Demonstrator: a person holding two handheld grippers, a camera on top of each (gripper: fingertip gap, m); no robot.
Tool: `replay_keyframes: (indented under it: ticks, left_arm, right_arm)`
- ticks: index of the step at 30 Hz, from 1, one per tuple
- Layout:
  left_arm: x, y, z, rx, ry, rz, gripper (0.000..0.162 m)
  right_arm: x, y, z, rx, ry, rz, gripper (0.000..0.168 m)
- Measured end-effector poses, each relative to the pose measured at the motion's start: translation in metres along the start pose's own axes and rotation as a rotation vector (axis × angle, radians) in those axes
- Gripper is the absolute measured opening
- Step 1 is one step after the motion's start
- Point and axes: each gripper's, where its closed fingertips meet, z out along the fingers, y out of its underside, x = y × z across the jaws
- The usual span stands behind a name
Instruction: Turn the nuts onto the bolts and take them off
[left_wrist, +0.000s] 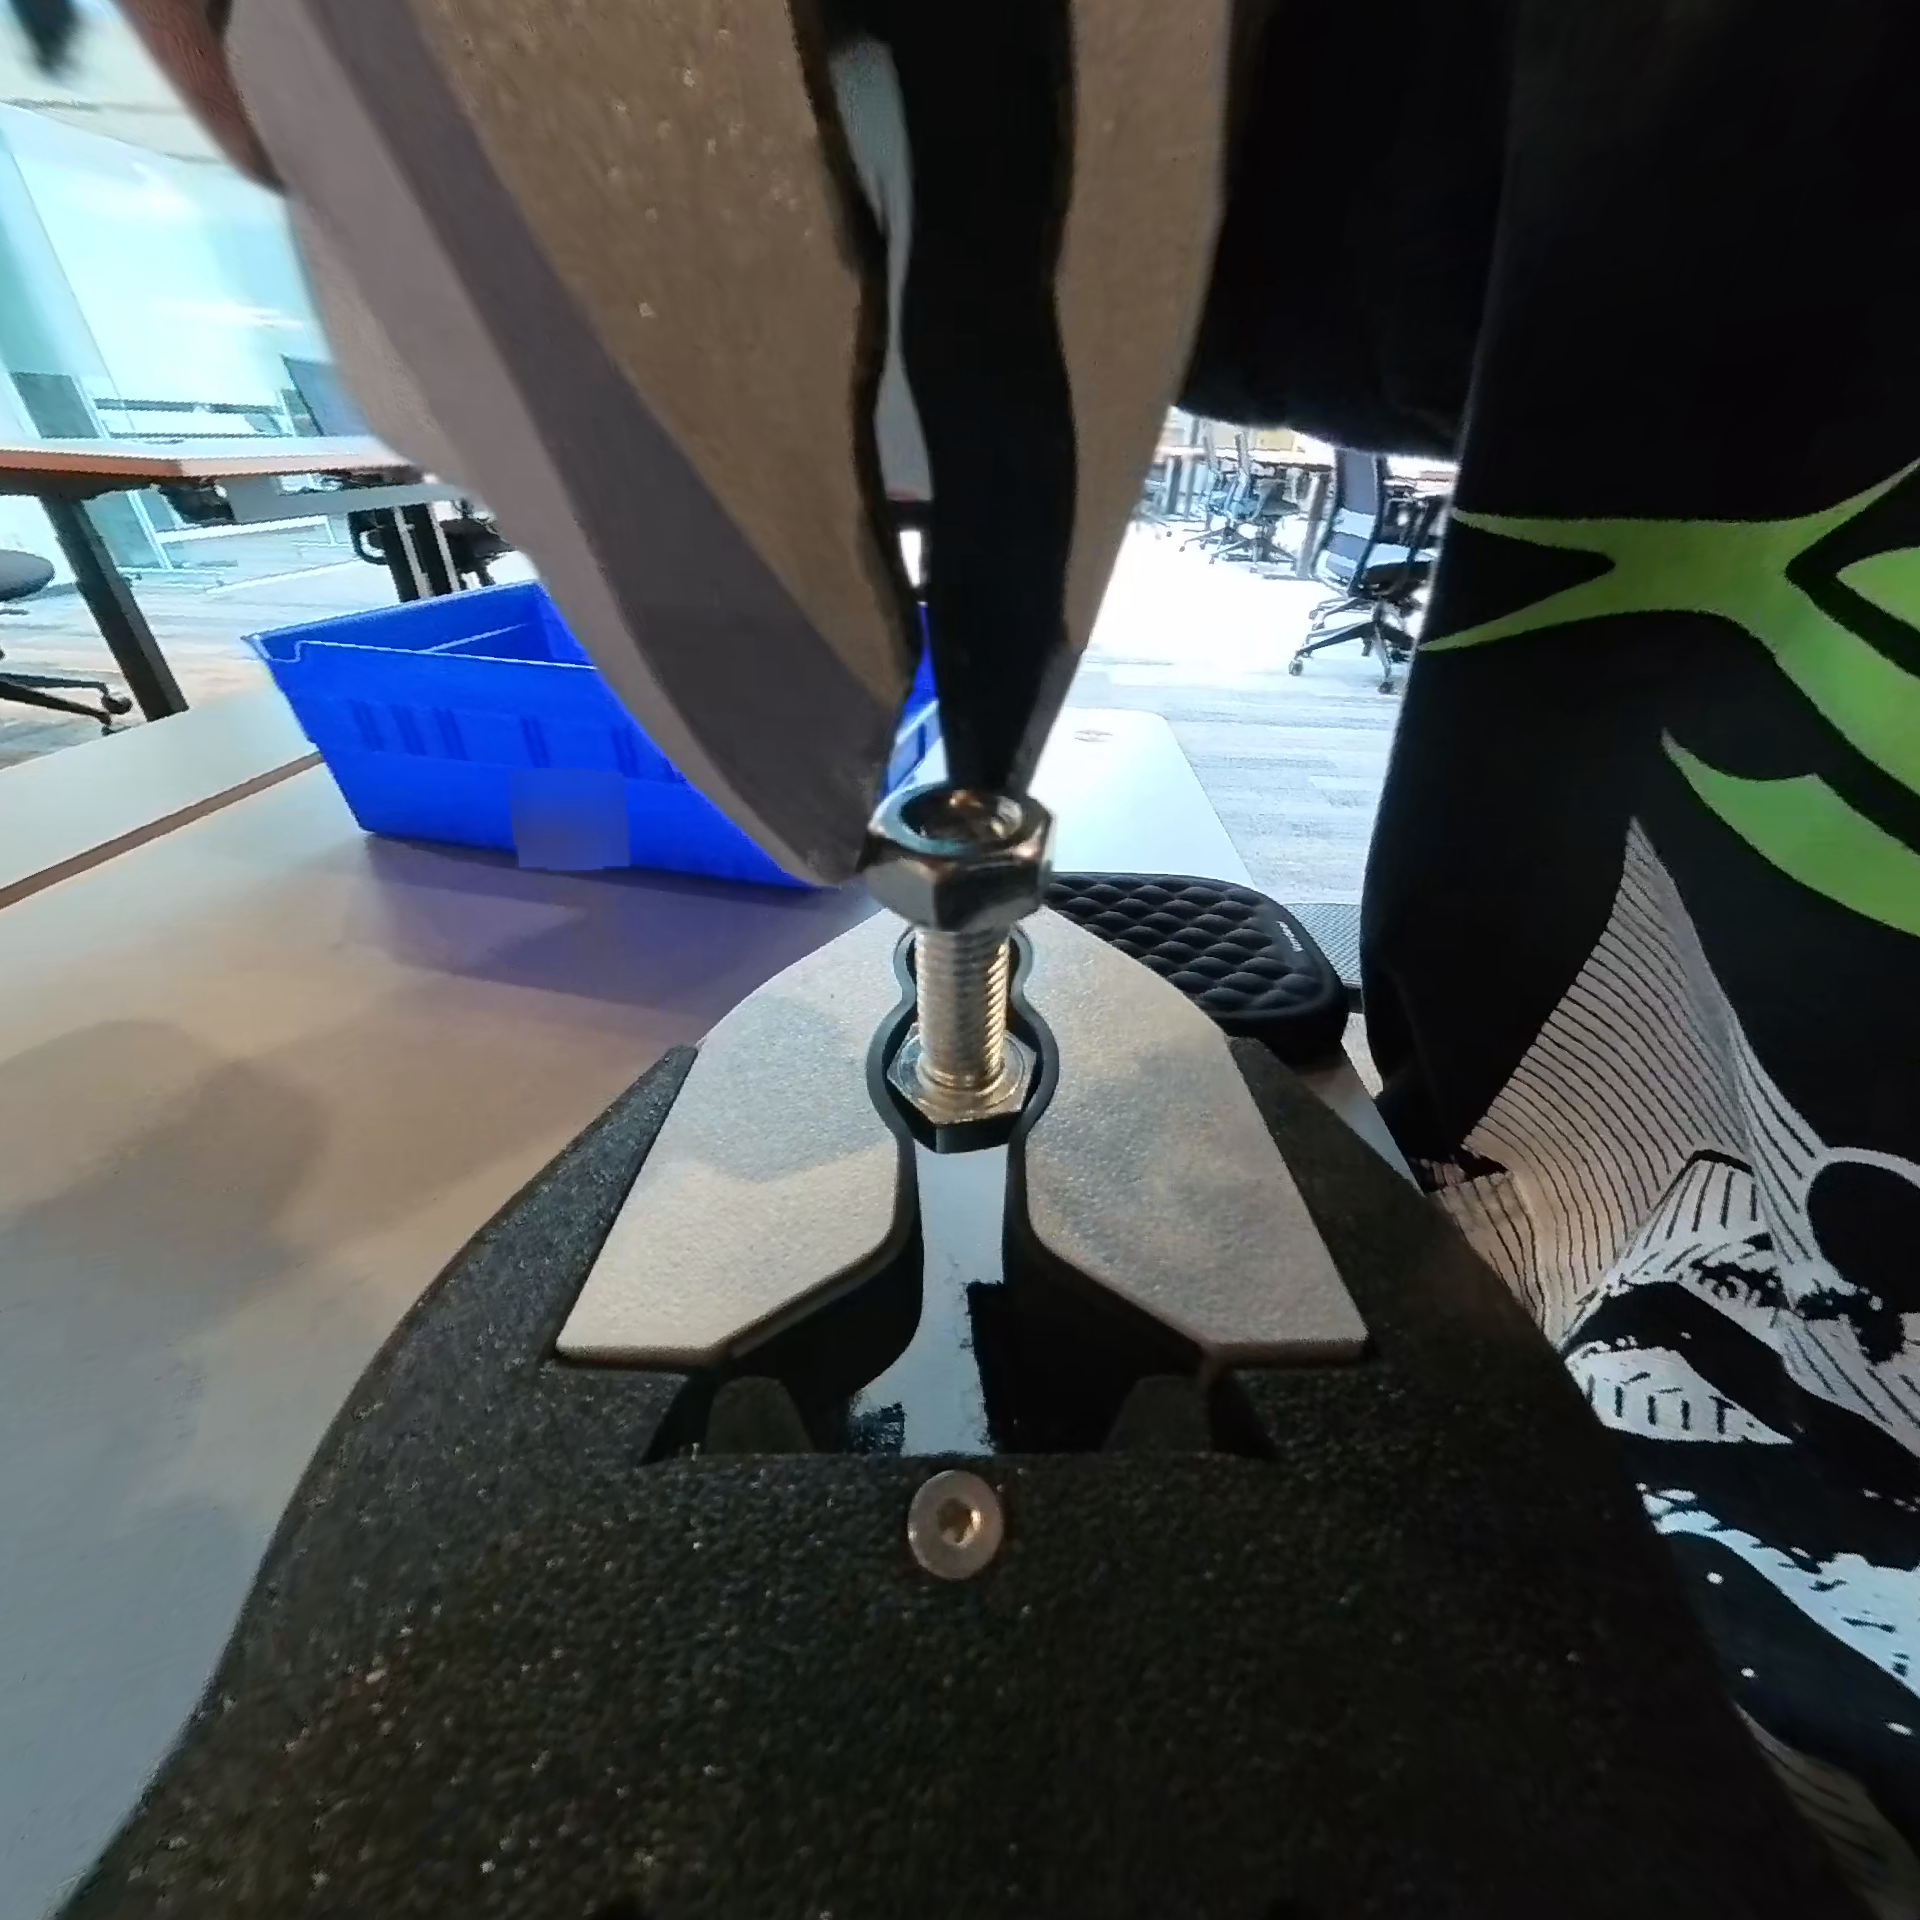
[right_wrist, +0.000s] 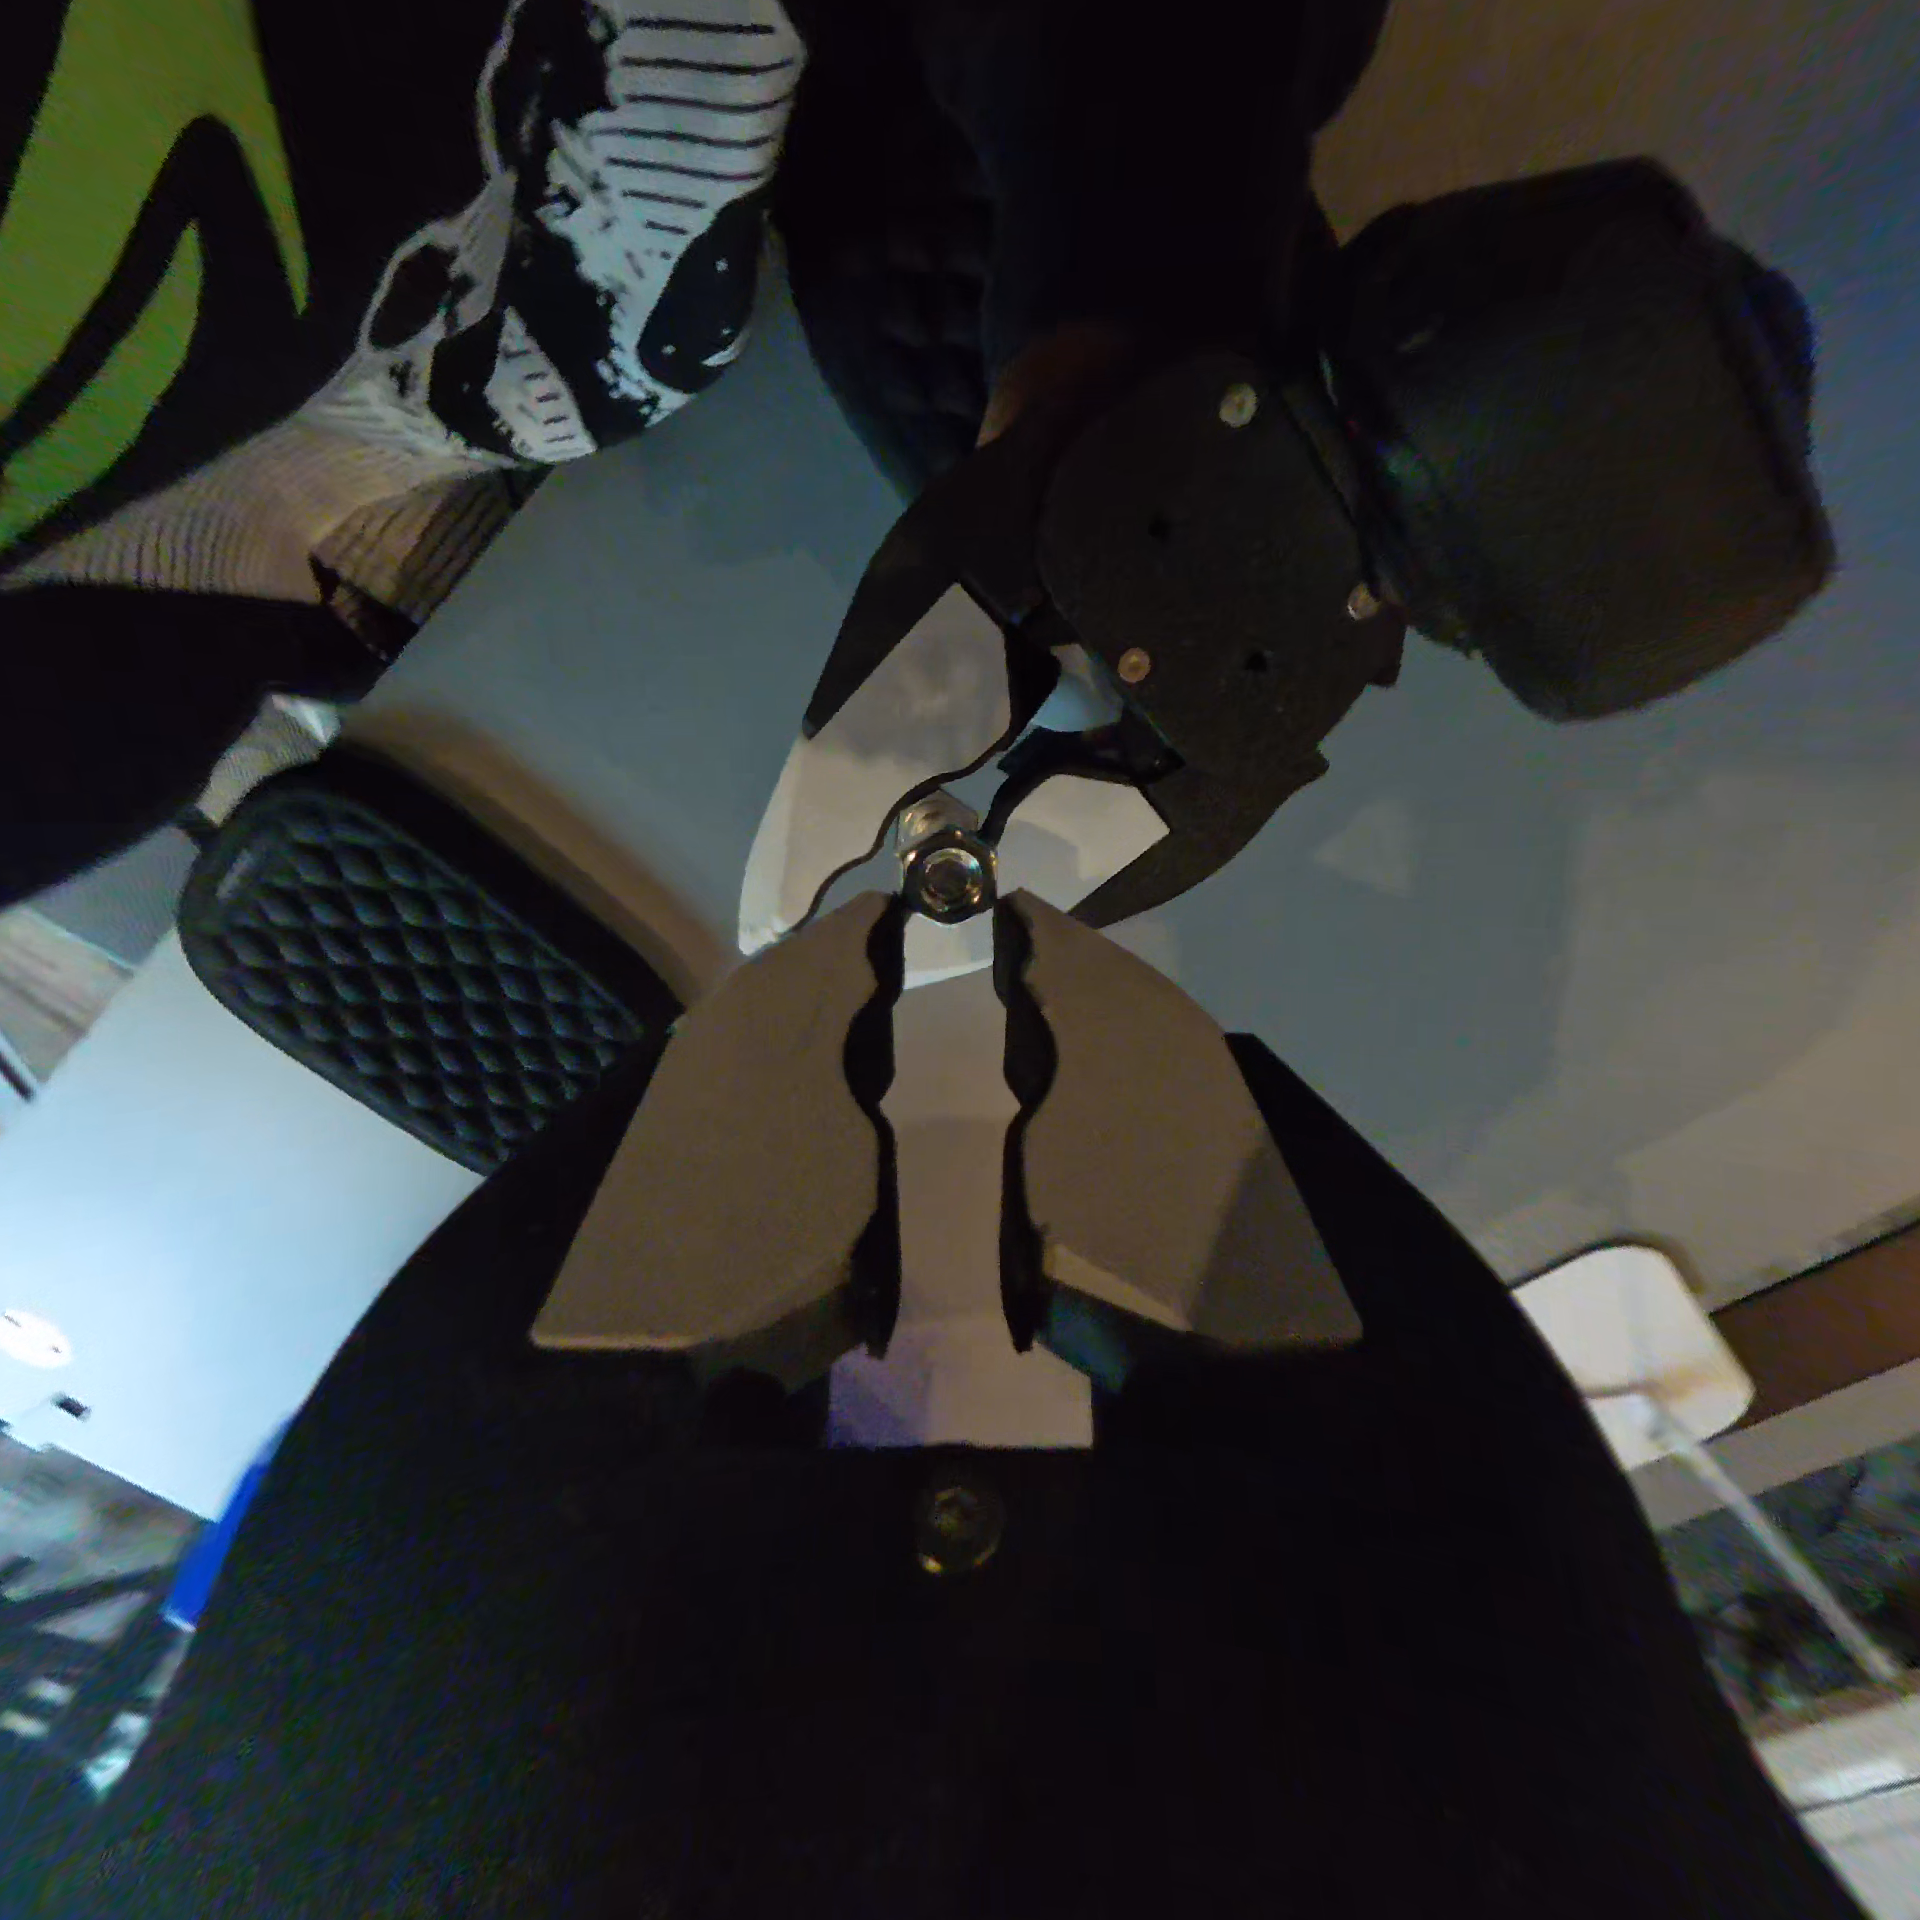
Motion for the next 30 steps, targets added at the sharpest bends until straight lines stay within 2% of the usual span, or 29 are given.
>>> replay_keyframes:
  ticks: [9,14,15,16,18,20,22,24,30]
  left_arm:
    - [-0.002,0.002,0.0,-0.01,-0.015,0.0,0.011]
    - [0.0,0.003,0.002,-0.023,-0.009,0.02,0.011]
    - [0.0,0.003,0.001,-0.022,-0.008,0.019,0.011]
    - [0.0,0.003,0.001,-0.022,-0.007,0.017,0.011]
    - [0.001,0.003,0.001,-0.025,-0.003,0.019,0.011]
    - [0.002,0.004,0.002,-0.029,0.002,0.023,0.011]
    - [0.002,0.004,0.002,-0.03,0.007,0.023,0.011]
    - [0.002,0.004,0.001,-0.031,0.011,0.022,0.011]
    - [0.003,0.004,0.001,-0.031,0.02,0.02,0.012]
  right_arm:
    - [-0.004,0.0,0.002,0.043,0.073,0.661,0.015]
    - [-0.009,0.0,0.002,0.034,0.125,0.713,0.015]
    - [-0.01,-0.001,0.001,0.041,0.116,0.715,0.02]
    - [-0.009,-0.005,0.0,0.062,0.11,0.699,0.027]
    - [-0.003,-0.009,-0.008,0.094,0.143,0.602,0.029]
    - [0.0,-0.012,-0.014,0.093,0.163,0.396,0.032]
    - [-0.005,-0.014,-0.013,0.07,0.127,0.157,0.034]
    - [-0.007,-0.012,-0.008,0.025,0.088,-0.004,0.038]
    - [-0.007,-0.009,-0.001,0.016,-0.045,-0.159,0.03]
